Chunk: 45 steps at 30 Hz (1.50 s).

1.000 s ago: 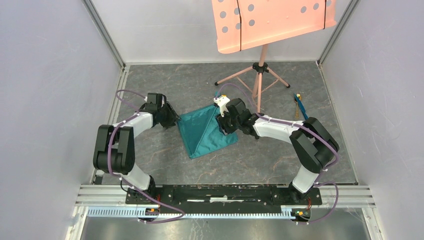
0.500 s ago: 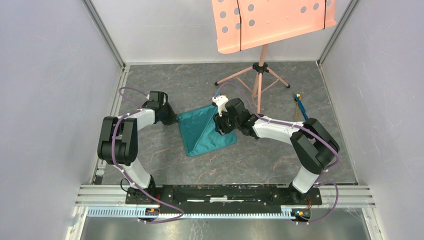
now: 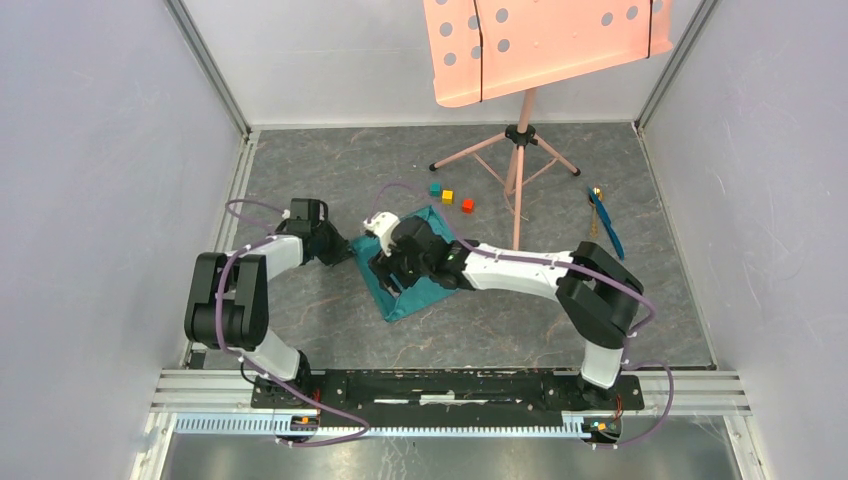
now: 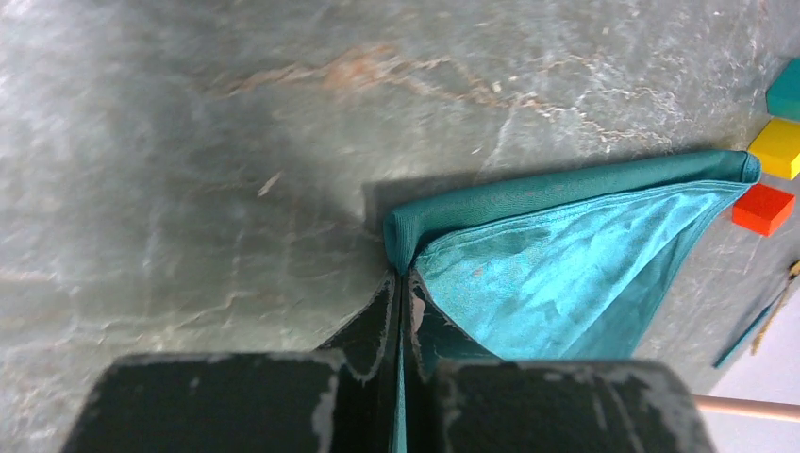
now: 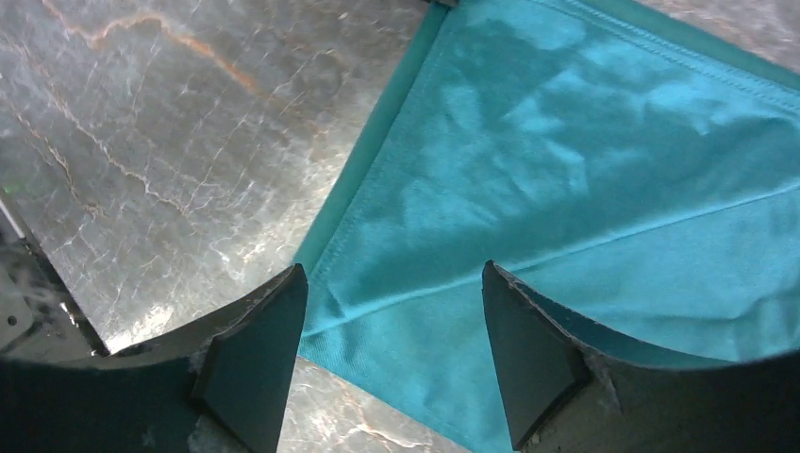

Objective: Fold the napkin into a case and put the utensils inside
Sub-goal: Pick up the upper triangle-folded napkin from the center of the board.

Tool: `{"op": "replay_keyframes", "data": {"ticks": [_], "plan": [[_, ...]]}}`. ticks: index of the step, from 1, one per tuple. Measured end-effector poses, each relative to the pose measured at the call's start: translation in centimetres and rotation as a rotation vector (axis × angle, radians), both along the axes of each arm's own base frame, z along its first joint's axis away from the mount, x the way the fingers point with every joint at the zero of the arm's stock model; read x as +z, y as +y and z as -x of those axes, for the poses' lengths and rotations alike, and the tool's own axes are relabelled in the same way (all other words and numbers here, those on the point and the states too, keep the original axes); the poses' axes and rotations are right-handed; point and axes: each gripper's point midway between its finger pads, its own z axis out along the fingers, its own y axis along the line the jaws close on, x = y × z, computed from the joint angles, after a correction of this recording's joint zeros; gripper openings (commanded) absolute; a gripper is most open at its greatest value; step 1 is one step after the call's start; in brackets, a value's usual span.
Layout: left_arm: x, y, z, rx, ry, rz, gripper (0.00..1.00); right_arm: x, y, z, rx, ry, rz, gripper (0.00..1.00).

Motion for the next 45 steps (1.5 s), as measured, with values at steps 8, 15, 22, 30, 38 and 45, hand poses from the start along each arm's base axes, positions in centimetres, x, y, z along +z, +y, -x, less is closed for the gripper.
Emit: {"op": "replay_keyframes", "data": {"ticks": [8,15,22,30,38,45], "plan": [[0.2,1.4,1.9,0.095,0.064,0.063,0.46,-3.1,2.7,3.6,0.085,-0.038,0.15,0.73],[1.8,2.9,3.5,0.126,0.082,0.045,0.69,-4.0,3.9,4.0,0.084,-0.081,0.242,0.71],[5.0,4.6,4.3,0.147,0.03,-0.038,0.77,-5.0,4.1,4.0,0.058,-0.084,0.288,0.6],[5.8,5.7,5.0,0.16,0.035,-0.104,0.81,-6.1,3.7,4.0,0.031,-0.064,0.311,0.58],[5.3,6.1,5.9,0.169,0.073,-0.124,0.89,-6.9,4.0,4.0,0.013,-0.051,0.304,0.63],[5.2,6.2,6.2,0.171,0.091,-0.132,0.9,-7.0,4.5,4.2,-0.005,-0.063,0.295,0.19]]}}
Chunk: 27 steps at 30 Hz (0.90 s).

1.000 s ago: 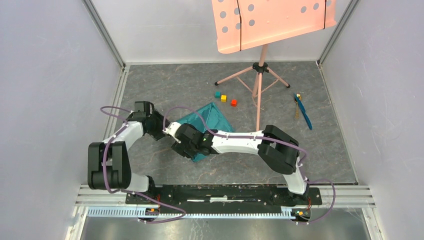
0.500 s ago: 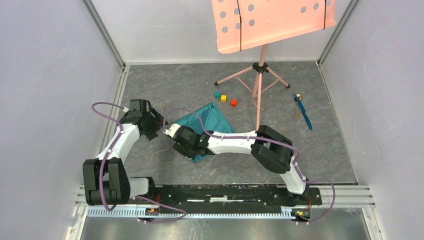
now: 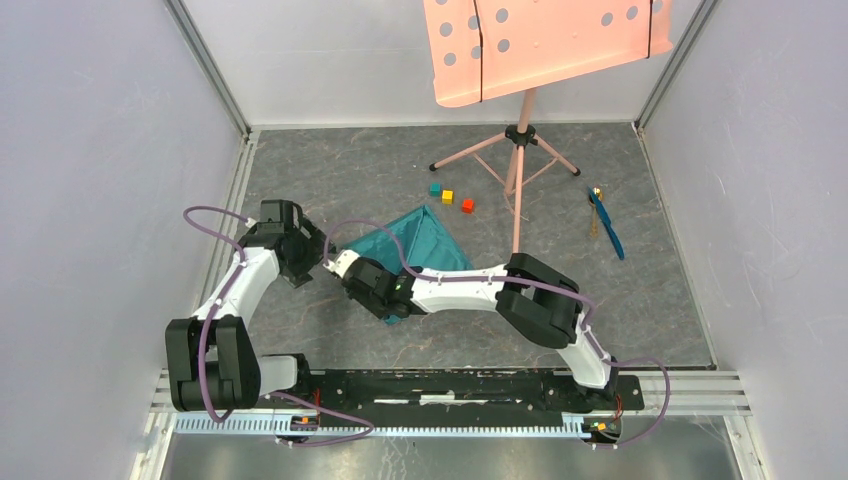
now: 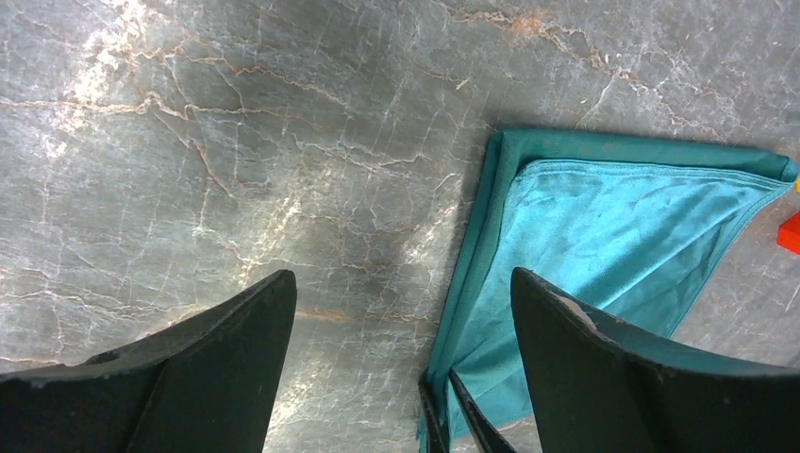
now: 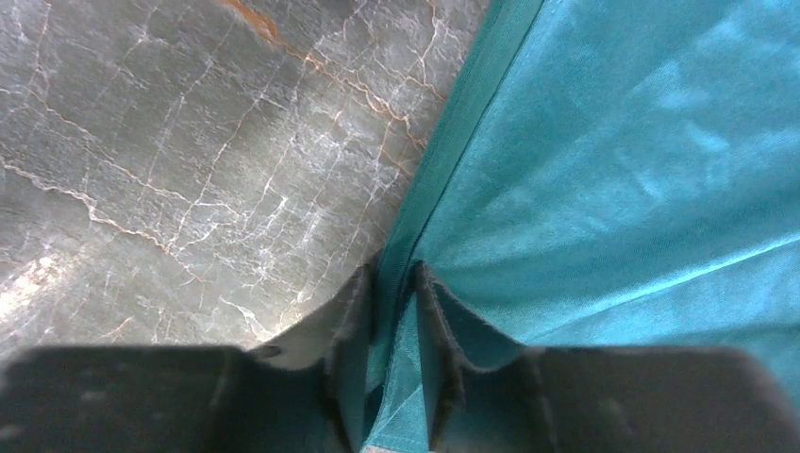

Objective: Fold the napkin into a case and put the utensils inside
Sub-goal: Pick up the upper triangle-folded napkin from the center of the board.

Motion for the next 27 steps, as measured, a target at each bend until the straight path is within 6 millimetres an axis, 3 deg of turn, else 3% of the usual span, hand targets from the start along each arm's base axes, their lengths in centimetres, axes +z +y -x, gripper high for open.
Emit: {"op": "replay_keyframes", "data": {"ticks": [3,4,8,11,14,22,27], "plan": [[-0.1,-0.1,0.3,-0.005,0.014,0.004,0.91,0.0,0.1,-0.1,-0.009,-0.025,0.004,0.01],[-0.1,-0.3,0.4,-0.011,0.016,0.013,0.91,0.0,0.1,-0.2,-0.011,-0.033,0.006,0.0],[-0.1,-1.4,0.4,-0.04,0.003,0.071,0.92,0.1,0.0,-0.5,0.006,-0.056,0.019,0.0],[-0.8,-2.8,0.8,-0.078,-0.02,0.144,0.98,0.3,0.2,-0.8,0.029,-0.065,0.01,0.0],[-1.8,-4.4,1.4,-0.101,-0.044,0.239,0.97,0.6,-0.1,-0.9,0.038,-0.051,-0.021,0.0],[-3.0,-7.2,0.1,-0.096,-0.109,0.44,0.79,3.3,-0.7,-2.1,0.033,-0.019,-0.148,0.0],[-3.4,-7.9,-1.3,-0.102,-0.146,0.499,0.68,3.5,-0.8,-2.5,0.025,0.013,-0.191,0.0]]}}
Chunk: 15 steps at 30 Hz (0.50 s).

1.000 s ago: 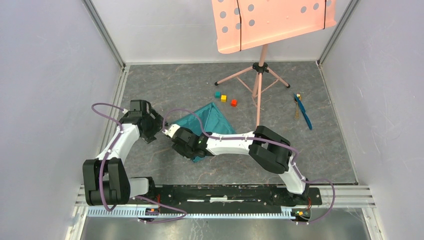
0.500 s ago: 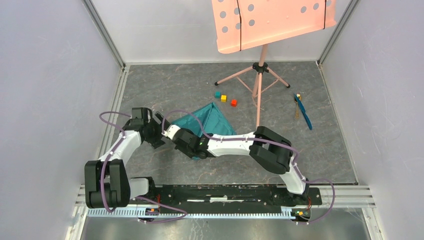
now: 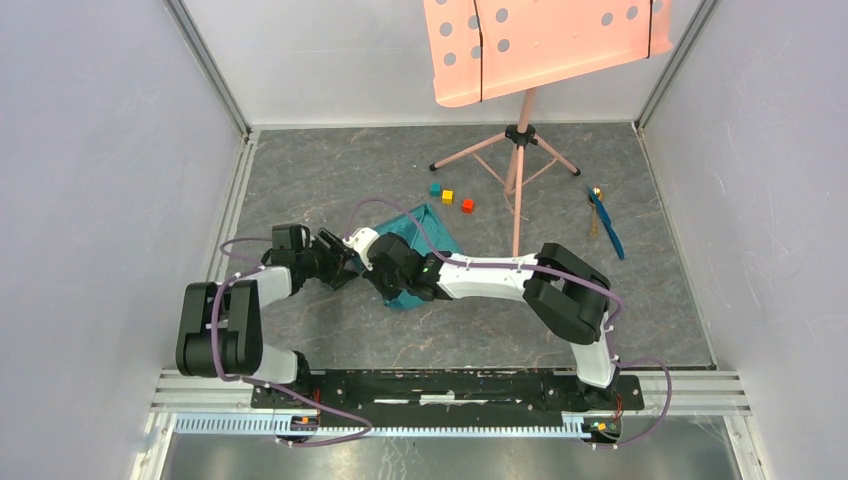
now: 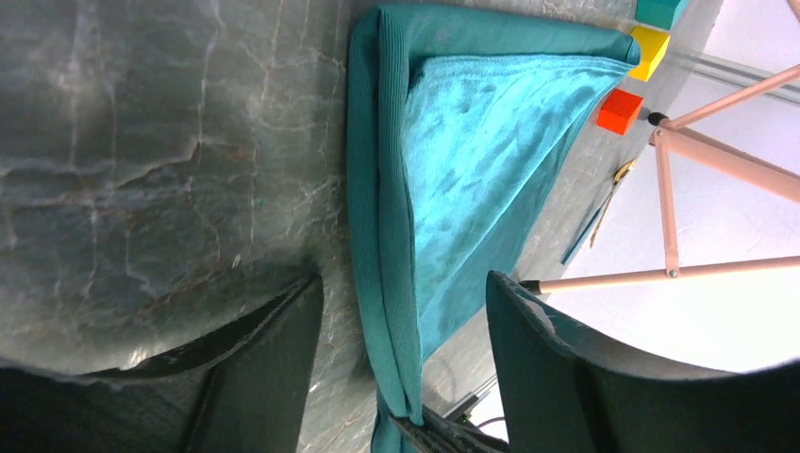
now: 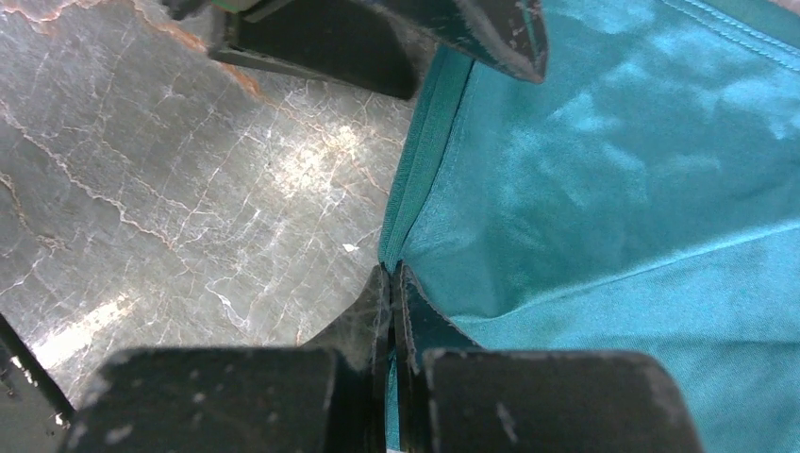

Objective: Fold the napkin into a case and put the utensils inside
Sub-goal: Pick up the upper triangle-folded napkin from the center of the board.

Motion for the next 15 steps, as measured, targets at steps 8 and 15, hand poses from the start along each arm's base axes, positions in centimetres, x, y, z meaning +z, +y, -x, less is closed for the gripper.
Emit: {"op": "replay_keyframes", "data": {"ticks": [8,15], "plan": [[-0.6,-0.3,-1.4,0.012,-0.019,0.039,0.52,-0.4,0.1,0.5,0.02,0.028,-0.018,0.0],[-0.9,-0.2,-1.6,0.018,-0.005,0.032,0.23,-0.2,0.4,0.5,0.028,0.028,-0.03,0.0]]}}
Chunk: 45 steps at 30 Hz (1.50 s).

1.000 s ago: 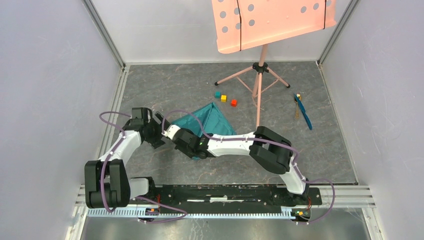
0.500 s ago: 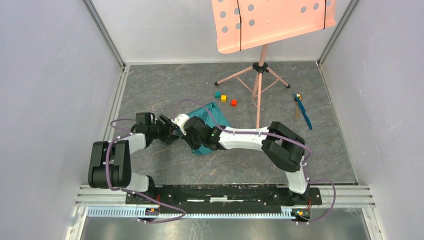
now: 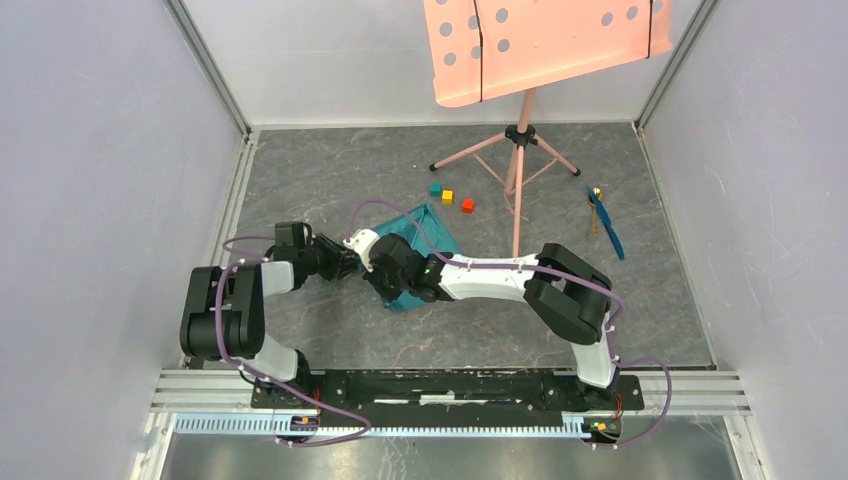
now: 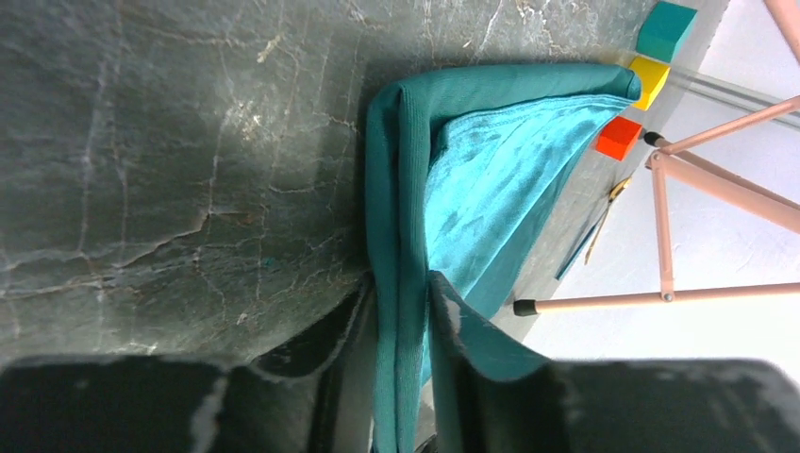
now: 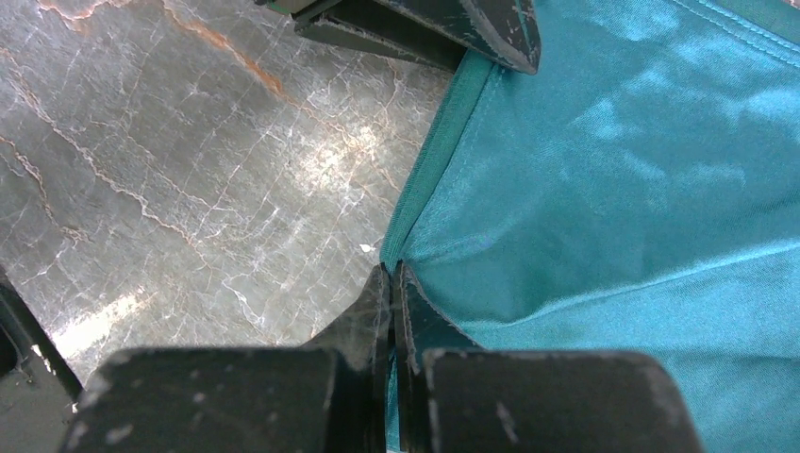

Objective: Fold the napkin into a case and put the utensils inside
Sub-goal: Pick up the upper triangle-folded napkin from the center of the board, then turn over the upper triangle folded napkin at the center of the board.

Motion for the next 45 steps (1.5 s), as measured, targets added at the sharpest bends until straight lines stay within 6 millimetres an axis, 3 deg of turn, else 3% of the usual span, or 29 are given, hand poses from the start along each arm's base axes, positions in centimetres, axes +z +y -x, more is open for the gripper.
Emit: {"op": "replay_keyframes", "data": {"ticks": [3,5,6,8,13,17,24,33,38,42,45], "plan": [[0.0,0.0,-0.1,-0.002,0.011,-0.002,0.12,0.1,-0.1,0.0,0.005,-0.008,-0.003,0.01],[0.1,0.0,-0.2,-0.005,0.011,-0.005,0.08,0.1,-0.2,0.0,0.01,-0.015,0.001,0.08],[0.1,0.0,-0.2,-0.005,0.013,-0.004,0.03,0.1,-0.3,-0.1,0.011,-0.02,0.004,0.16],[0.3,0.0,-0.2,-0.005,0.019,-0.004,0.02,0.1,-0.4,-0.2,0.013,-0.035,0.014,0.32],[0.4,0.0,0.3,-0.003,0.049,-0.001,0.02,0.1,-0.6,-0.3,0.002,-0.102,0.056,0.56],[0.1,-0.1,1.1,0.011,0.103,0.013,0.02,0.0,-0.3,0.6,-0.001,-0.15,0.094,0.65],[-0.2,-0.1,2.0,0.022,0.158,0.022,0.02,-0.7,0.1,2.0,-0.021,-0.215,0.154,0.68],[-0.1,-0.1,2.2,0.024,0.186,0.024,0.02,-2.1,-0.8,1.7,-0.116,-0.314,0.282,0.59],[0.0,-0.1,2.2,0.026,0.197,0.022,0.02,-2.0,-1.1,1.7,-0.153,-0.366,0.318,0.37],[0.0,0.1,2.3,0.035,0.213,0.01,0.02,-1.9,-1.2,1.6,-0.167,-0.4,0.335,0.01],[0.2,0.2,2.4,0.039,0.223,0.003,0.02,-1.6,-1.3,1.5,-0.171,-0.42,0.342,0.0]]}}
